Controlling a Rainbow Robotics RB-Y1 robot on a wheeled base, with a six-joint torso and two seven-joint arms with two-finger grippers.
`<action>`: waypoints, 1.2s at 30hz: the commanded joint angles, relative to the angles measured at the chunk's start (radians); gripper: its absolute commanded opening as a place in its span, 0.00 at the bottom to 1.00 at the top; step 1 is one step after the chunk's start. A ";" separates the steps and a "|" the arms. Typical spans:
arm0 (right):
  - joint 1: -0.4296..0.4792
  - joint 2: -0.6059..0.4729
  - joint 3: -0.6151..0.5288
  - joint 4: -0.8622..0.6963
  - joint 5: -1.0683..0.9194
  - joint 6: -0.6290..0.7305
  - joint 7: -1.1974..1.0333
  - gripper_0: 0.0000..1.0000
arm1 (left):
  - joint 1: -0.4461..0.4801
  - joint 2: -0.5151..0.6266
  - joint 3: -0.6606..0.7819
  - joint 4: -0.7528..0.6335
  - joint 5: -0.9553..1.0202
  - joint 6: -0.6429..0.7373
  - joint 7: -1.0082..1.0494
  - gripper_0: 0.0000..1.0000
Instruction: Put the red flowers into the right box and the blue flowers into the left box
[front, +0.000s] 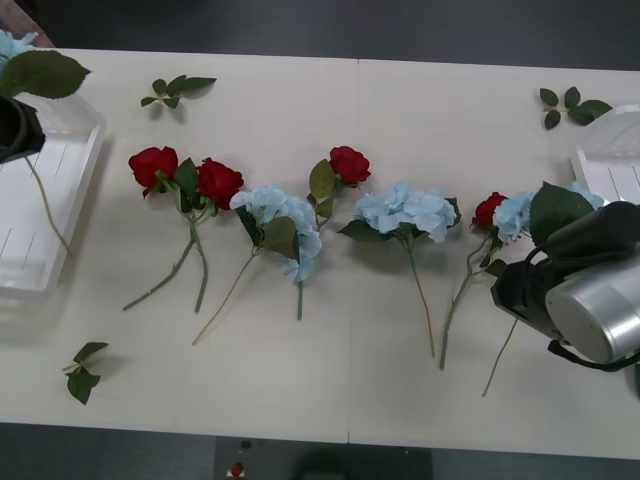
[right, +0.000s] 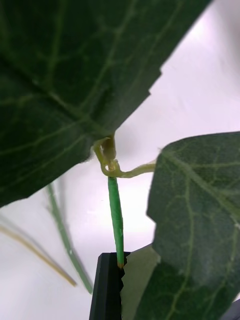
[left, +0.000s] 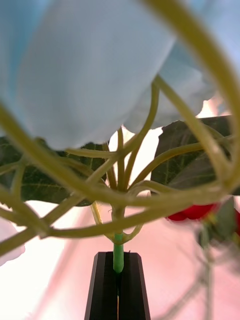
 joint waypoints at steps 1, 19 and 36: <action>-0.018 -0.050 -0.085 -0.120 -0.106 0.001 0.171 0.00 | -0.072 0.012 -0.005 0.114 -0.065 -0.036 -0.136 0.00; -0.101 0.144 -0.625 -0.133 -0.845 -0.022 1.067 0.00 | -0.082 -0.083 -0.007 0.485 -0.152 -0.380 -0.444 0.01; -0.283 0.160 -0.570 0.101 -1.350 -0.280 0.883 0.00 | -0.082 -0.077 -0.007 0.494 -0.047 -0.403 -0.517 0.97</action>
